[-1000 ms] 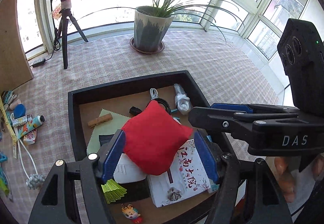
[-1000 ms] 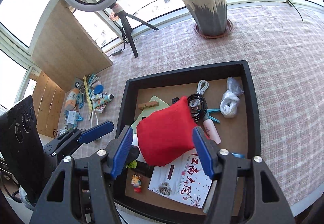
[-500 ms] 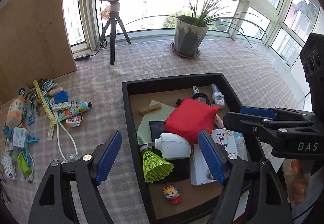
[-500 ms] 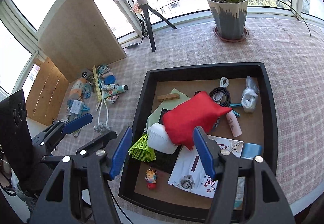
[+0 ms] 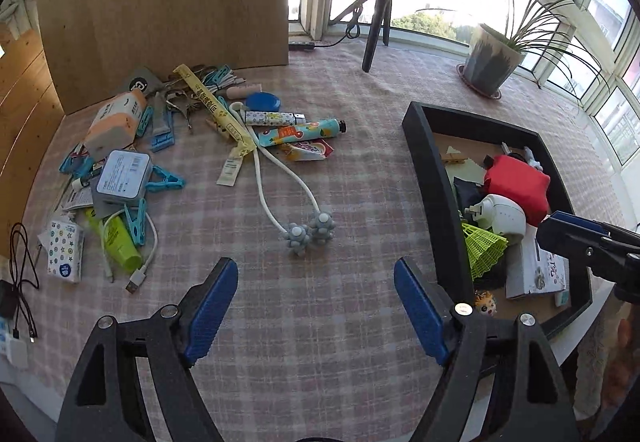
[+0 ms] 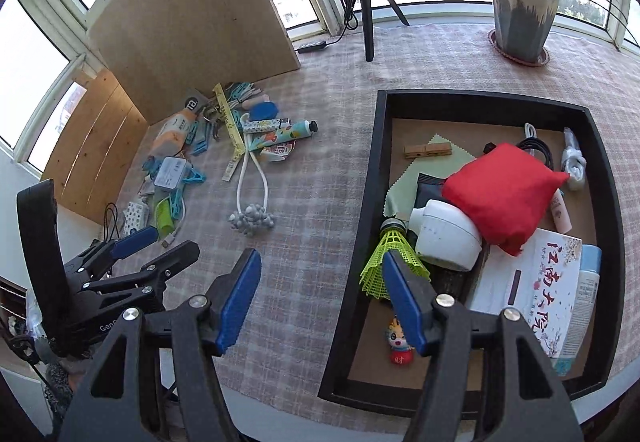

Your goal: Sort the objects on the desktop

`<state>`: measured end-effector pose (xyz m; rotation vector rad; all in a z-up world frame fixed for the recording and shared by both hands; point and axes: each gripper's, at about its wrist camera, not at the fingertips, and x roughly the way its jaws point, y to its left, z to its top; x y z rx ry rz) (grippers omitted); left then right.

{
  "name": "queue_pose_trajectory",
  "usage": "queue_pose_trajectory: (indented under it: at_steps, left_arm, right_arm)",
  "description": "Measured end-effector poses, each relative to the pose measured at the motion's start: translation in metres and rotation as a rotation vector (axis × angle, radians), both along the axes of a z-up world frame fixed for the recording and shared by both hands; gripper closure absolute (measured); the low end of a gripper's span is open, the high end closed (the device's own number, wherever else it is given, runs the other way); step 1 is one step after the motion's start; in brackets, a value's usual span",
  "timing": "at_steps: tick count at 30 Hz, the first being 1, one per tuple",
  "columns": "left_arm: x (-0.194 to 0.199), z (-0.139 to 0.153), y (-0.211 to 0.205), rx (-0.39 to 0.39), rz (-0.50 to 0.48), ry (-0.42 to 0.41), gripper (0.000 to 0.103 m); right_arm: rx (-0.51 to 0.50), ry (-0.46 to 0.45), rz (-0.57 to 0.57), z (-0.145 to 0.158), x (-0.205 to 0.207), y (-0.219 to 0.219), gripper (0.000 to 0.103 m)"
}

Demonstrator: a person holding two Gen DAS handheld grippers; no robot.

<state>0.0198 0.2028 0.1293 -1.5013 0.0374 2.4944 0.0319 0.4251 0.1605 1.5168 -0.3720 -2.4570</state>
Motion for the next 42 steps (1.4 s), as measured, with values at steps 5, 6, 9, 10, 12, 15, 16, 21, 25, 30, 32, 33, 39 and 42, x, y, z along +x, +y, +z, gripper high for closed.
queue_pose_trajectory:
  at_steps: [5,6,9,10,12,15,16,21,25,30,32,33,39,42]
  left_arm:
    - [-0.002,-0.026,-0.046,-0.009,0.047,-0.039,0.024]
    - [-0.004,-0.031,-0.054,-0.007,0.058,-0.045,0.024]
    - [-0.007,-0.038,-0.079,0.019,0.088,-0.038,0.024]
    - [-0.009,-0.039,-0.087,0.031,0.102,-0.040,0.024]
    - [-0.011,-0.040,-0.100,0.041,0.136,-0.051,0.024]
    - [-0.009,-0.035,-0.112,0.007,0.158,-0.022,0.021]
    - [-0.009,-0.036,-0.115,-0.016,0.160,-0.003,0.019]
    - [-0.020,-0.059,-0.133,-0.021,0.139,-0.003,0.012]
    - [-0.025,-0.089,-0.155,-0.015,0.167,-0.033,0.012]
    - [-0.026,-0.118,-0.173,-0.025,0.173,-0.064,0.011]
    - [-0.025,-0.121,-0.173,-0.046,0.152,-0.027,0.010]
    - [-0.025,-0.122,-0.172,-0.063,0.141,-0.016,0.009]
    - [-0.023,-0.126,-0.169,-0.087,0.108,0.041,0.000]
    - [-0.024,-0.125,-0.170,-0.084,0.111,0.059,0.000]
  right_arm:
    - [0.015,-0.035,0.054,-0.024,-0.003,-0.057,0.041]
    - [0.015,-0.038,0.062,-0.028,-0.003,-0.068,0.041]
    - [0.034,-0.035,0.086,-0.036,-0.003,-0.098,0.041]
    - [0.046,-0.029,0.095,-0.038,-0.002,-0.108,0.041]
    - [0.085,-0.009,0.106,-0.040,0.000,-0.126,0.041]
    - [0.118,0.024,0.134,-0.041,0.003,-0.150,0.041]
    - [0.133,0.035,0.141,-0.042,0.003,-0.156,0.041]
    - [0.209,0.070,0.113,-0.057,-0.004,-0.172,0.041]
    - [0.238,0.036,0.054,-0.086,-0.013,-0.170,0.041]
    - [0.259,-0.001,-0.025,-0.123,-0.023,-0.160,0.041]
    - [0.275,0.033,-0.051,-0.127,-0.022,-0.158,0.039]
    - [0.294,0.054,-0.055,-0.128,-0.022,-0.159,0.039]
    - [0.355,0.125,-0.049,-0.136,-0.018,-0.169,0.020]
    - [0.353,0.151,-0.074,-0.137,-0.014,-0.166,0.011]
